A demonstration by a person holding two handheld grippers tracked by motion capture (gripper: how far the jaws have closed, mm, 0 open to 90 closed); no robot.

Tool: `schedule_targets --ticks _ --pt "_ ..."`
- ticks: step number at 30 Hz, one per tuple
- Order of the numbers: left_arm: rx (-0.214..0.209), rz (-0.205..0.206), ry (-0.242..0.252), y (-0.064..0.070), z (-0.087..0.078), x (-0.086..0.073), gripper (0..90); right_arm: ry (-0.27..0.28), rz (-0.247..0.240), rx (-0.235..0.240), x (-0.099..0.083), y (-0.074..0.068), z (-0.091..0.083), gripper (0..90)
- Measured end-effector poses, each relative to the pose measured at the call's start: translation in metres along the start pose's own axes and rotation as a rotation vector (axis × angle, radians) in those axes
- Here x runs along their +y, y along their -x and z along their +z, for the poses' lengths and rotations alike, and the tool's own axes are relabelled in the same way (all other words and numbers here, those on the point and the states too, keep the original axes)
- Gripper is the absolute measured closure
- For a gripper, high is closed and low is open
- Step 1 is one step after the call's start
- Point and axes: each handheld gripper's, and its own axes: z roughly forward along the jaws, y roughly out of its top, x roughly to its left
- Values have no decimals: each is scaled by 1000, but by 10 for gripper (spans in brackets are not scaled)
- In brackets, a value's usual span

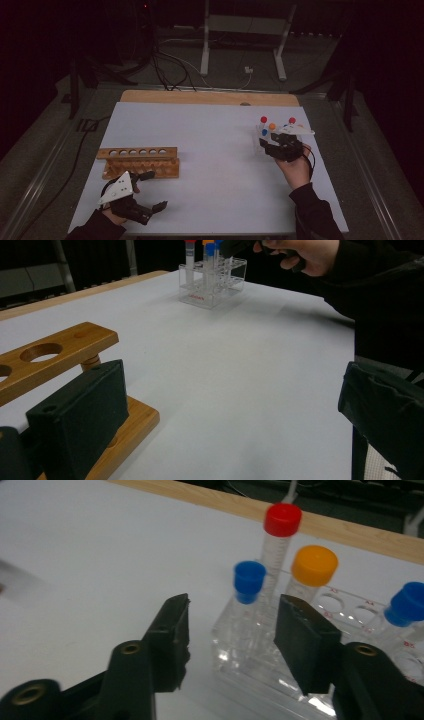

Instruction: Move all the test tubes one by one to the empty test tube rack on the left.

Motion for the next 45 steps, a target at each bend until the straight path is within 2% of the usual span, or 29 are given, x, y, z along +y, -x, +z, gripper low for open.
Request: schedule_targets --ticks 3,7,18,29,35,39,45 --pt "-1 -1 0 0 0 0 5 -7 13 -2 0 2 3 539" --pt "-2 -1 -2 0 0 0 4 -34 -1 -7 0 4 10 620" --pt "-3 -2 -3 0 0 0 4 -75 -11 1 1 5 25 734" --pt "-3 -3 -4 0 0 0 4 -75 -4 -20 1 5 26 772" --pt "-6 -6 -13 0 1 -1 4 -43 -17 -25 9 4 14 772" --pt "-5 -5 -17 1 2 0 4 -2 -26 -30 20 2 -4 772" --pt "-16 -29 -28 2 3 3 4 39 -52 -27 34 -3 -27 772"
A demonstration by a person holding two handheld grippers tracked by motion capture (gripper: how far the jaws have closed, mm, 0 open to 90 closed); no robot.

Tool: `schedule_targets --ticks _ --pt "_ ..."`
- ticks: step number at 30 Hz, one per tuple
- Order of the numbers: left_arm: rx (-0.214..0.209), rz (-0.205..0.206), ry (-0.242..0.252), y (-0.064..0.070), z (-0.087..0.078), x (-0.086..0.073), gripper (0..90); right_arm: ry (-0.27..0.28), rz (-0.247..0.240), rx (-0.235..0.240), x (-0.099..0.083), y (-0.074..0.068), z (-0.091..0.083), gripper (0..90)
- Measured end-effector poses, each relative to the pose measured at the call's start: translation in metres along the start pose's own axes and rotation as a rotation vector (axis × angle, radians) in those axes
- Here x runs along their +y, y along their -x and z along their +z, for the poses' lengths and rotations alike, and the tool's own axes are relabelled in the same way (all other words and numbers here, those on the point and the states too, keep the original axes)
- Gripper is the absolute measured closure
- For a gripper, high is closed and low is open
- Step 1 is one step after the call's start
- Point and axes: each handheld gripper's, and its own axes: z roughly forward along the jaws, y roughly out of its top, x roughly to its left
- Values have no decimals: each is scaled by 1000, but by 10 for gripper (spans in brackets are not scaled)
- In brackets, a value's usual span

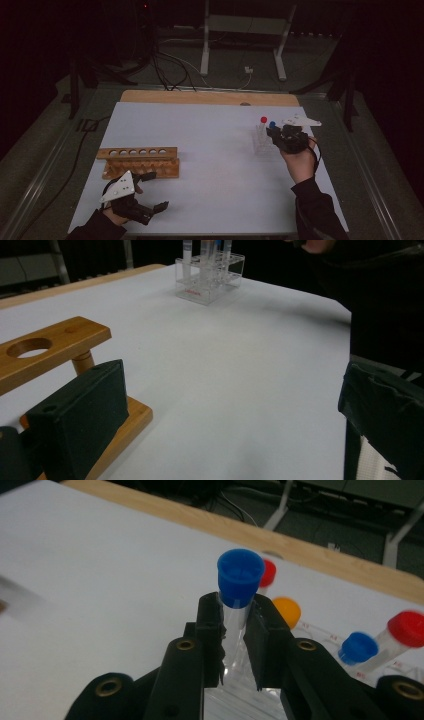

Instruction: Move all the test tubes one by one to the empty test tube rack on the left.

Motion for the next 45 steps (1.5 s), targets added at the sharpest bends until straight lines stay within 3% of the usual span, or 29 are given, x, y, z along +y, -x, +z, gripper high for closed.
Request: schedule_targets --ticks 4,8,13,25,30,33,38,45 --pt "-36 -24 -3 3 2 8 4 11 -36 16 9 -8 -13 772" --pt "-51 -22 -2 5 4 19 4 13 -63 80 11 -21 -22 772" --pt "-96 -6 -35 7 12 38 4 -15 -108 143 0 -45 -23 772" --pt "-141 11 -22 5 33 65 13 -93 -186 317 -33 -103 -13 772" --pt "-161 22 -23 5 50 74 33 -100 -204 369 -36 -116 -11 772" --pt "-174 34 -28 8 65 81 51 -103 -212 385 -37 -121 -11 772" --pt "-182 34 -35 9 77 87 82 -105 -221 402 -38 -127 -11 772" --pt "-188 63 -38 11 96 96 215 -105 -232 427 -37 -134 -12 772"
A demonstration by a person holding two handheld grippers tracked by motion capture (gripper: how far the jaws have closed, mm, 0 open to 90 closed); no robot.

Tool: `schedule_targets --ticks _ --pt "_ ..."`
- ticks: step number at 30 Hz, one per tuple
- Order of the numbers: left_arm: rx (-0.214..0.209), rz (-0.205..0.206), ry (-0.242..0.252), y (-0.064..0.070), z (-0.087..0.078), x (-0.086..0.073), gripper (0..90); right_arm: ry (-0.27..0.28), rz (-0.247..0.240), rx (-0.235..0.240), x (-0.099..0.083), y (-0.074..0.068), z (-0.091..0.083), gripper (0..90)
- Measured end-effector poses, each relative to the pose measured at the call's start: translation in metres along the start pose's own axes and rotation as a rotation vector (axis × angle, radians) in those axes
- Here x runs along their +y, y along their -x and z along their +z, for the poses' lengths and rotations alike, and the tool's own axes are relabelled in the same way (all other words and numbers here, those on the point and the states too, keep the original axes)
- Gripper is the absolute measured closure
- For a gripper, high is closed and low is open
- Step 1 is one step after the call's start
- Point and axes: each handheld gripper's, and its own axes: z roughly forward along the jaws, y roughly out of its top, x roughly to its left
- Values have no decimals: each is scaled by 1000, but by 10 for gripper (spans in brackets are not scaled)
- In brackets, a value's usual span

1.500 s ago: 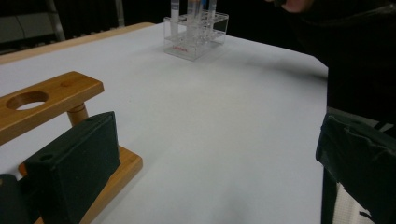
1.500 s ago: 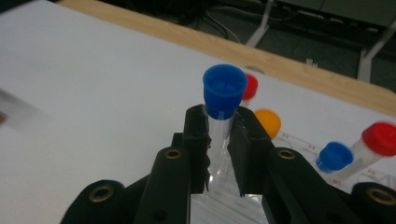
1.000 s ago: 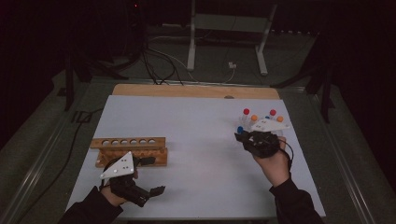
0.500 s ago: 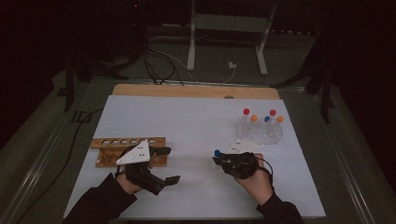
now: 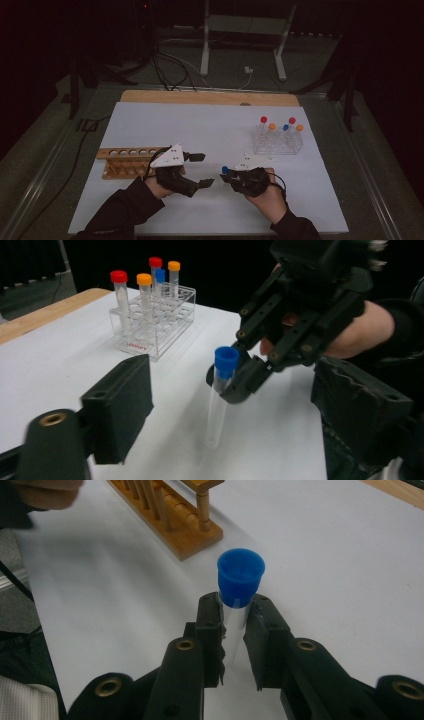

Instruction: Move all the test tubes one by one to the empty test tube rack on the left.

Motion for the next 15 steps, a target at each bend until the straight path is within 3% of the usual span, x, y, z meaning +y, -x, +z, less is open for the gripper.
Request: schedule_targets --ticks 6,15 --pt "-6 21 -4 0 19 4 374 3 -1 9 1 -2 0 772" --pt "0 50 -17 2 34 6 575 7 2 12 1 -2 -2 772"
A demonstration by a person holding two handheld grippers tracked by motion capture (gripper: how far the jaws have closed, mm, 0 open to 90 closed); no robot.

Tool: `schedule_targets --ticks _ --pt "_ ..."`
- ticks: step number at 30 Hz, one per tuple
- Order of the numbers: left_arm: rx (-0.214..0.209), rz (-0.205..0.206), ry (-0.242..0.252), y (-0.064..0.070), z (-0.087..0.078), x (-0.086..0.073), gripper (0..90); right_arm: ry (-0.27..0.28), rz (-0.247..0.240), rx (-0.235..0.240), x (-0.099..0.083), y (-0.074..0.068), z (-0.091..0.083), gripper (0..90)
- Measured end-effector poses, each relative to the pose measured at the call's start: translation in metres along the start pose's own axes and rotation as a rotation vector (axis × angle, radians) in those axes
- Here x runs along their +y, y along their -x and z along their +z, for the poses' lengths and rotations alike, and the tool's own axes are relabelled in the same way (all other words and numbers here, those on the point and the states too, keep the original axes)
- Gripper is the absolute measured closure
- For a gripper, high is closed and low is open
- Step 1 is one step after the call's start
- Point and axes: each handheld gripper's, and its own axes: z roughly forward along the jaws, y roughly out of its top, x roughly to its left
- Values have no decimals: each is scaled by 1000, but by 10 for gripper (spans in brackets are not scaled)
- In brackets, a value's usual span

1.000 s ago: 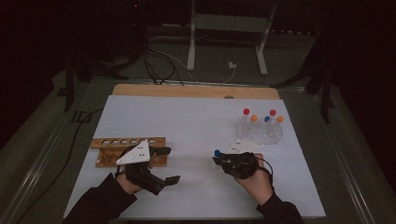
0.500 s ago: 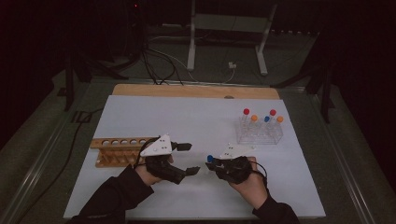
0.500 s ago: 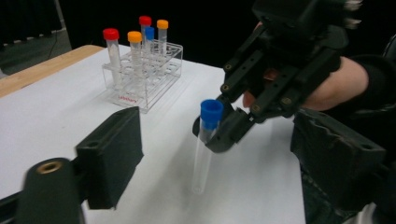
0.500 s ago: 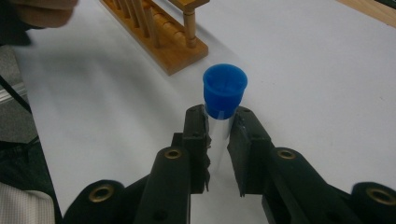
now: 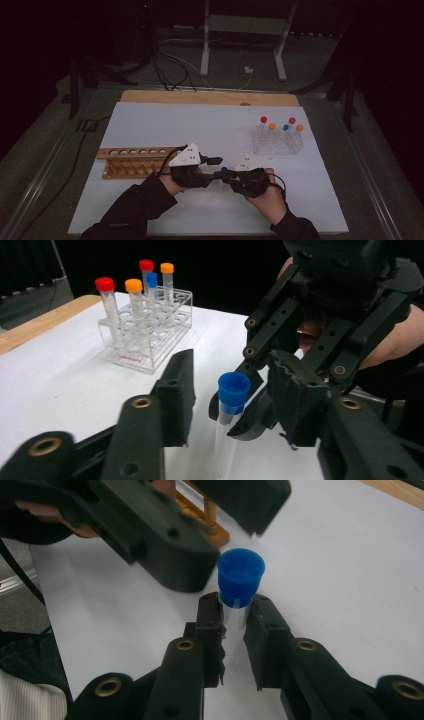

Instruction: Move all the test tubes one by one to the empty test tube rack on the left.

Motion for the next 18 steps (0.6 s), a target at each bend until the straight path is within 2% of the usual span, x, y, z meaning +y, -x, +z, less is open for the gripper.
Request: schedule_targets --ticks 3,10,18 --pt "7 21 -20 1 4 0 626 1 0 -1 0 0 0 772" --pt "10 29 -38 1 7 0 746 5 -2 -2 0 0 -1 772" --pt "32 62 -41 3 8 4 776 23 13 7 0 3 -2 746"
